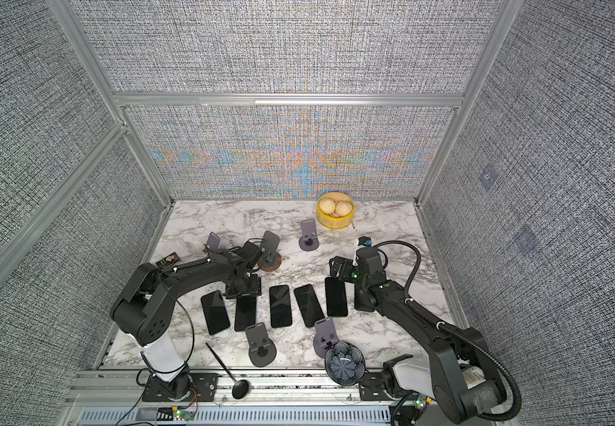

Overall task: Remove the phone from the phone stand
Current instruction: Place the phone at the center of the table.

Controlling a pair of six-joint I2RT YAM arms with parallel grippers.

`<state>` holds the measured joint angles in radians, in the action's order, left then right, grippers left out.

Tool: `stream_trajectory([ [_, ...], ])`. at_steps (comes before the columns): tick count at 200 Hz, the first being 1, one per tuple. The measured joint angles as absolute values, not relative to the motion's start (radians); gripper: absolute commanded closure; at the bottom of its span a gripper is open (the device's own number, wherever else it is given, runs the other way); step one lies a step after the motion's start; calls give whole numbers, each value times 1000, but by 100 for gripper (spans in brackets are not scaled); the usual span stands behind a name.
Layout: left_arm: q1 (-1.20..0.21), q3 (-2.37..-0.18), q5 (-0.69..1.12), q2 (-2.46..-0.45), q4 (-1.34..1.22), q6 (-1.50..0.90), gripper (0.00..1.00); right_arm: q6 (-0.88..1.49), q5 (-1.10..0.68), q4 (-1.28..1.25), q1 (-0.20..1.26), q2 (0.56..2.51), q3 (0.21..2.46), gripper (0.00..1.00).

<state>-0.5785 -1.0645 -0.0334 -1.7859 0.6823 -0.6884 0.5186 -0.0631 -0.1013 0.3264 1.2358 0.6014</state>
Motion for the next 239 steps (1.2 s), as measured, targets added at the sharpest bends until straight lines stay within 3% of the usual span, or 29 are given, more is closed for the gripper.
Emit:
stream_trajectory([
  [239, -590, -1088, -33, -1790, 709, -696, 24, 519, -33, -101, 326, 1209, 600, 1],
])
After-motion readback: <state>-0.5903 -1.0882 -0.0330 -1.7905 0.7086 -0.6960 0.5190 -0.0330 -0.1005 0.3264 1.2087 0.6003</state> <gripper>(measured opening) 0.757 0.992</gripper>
